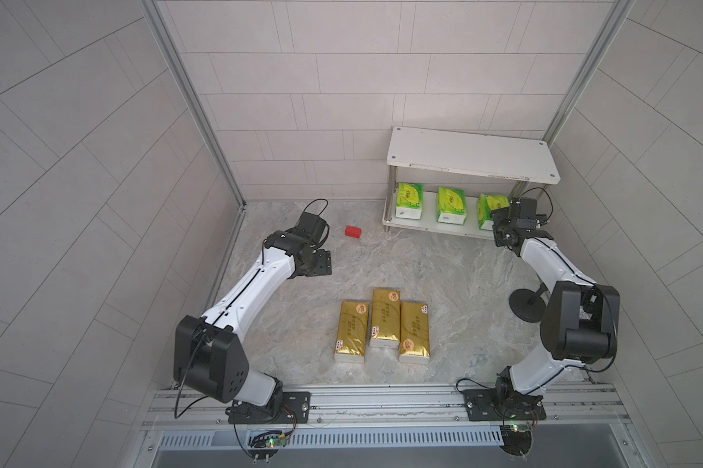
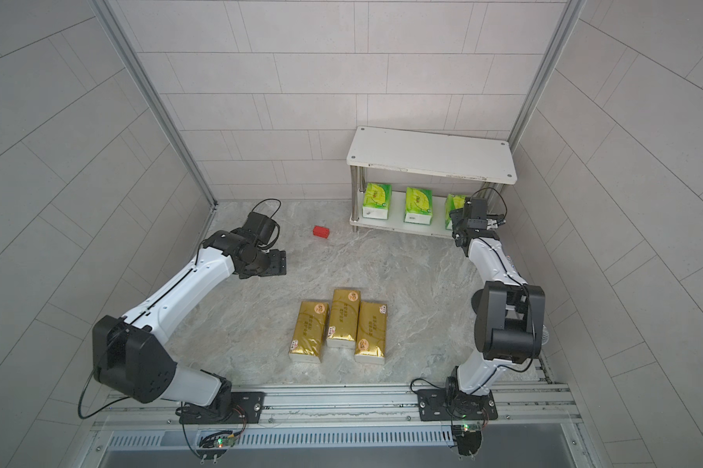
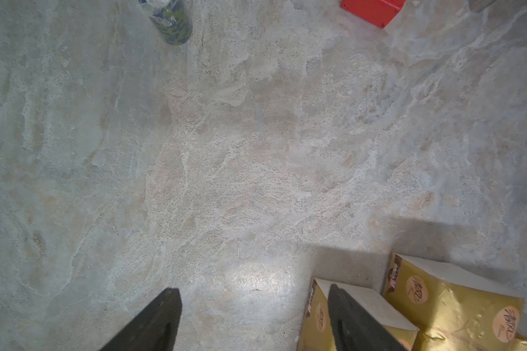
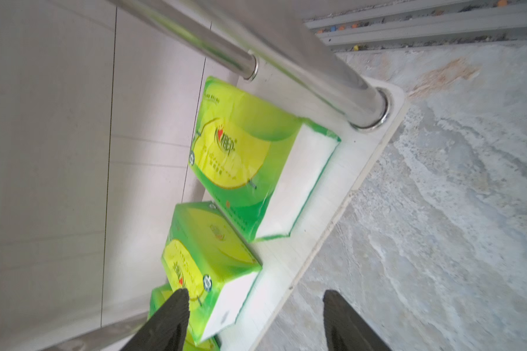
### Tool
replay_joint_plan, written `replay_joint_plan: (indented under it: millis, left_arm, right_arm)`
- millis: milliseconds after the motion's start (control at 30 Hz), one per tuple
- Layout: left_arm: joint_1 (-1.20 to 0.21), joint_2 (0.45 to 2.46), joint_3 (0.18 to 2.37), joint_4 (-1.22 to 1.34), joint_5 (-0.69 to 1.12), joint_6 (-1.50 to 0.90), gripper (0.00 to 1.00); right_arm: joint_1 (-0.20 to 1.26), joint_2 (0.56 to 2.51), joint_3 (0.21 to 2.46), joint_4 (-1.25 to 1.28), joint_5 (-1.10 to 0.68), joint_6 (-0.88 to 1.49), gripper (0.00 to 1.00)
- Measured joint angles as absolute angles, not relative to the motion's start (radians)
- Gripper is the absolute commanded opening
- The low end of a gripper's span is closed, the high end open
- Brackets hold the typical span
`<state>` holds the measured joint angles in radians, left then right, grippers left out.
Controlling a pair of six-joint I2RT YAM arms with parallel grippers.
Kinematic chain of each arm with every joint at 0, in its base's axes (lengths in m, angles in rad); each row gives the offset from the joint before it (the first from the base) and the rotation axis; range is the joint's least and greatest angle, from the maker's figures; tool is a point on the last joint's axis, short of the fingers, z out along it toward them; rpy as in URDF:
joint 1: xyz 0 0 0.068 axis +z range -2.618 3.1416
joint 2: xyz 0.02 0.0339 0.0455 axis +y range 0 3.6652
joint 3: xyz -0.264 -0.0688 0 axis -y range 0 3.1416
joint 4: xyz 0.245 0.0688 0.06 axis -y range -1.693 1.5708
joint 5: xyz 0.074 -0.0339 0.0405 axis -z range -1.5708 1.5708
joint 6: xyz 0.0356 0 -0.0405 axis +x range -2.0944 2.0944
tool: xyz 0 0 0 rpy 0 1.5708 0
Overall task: Place the tissue boxes on the shelf by color
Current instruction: Place a box of tissues on the shelf.
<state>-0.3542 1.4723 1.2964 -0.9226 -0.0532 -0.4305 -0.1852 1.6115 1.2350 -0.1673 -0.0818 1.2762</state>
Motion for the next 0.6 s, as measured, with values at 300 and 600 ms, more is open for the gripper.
replay_joint_plan:
  millis: [300,600]
  left_arm:
    - [-0.481,1.472,1.282,-0.974,-0.070,-0.429,0.84]
    - [-0.666,1.419,1.184,-1.045,-0.051,-0.478,0.86]
  right_arm:
    - [-0.112,1.478,1.187,-0.347,-0.221,1.008,0.77]
    - [0.071,1.429,1.176,-0.559,-0.321,0.678,0.79]
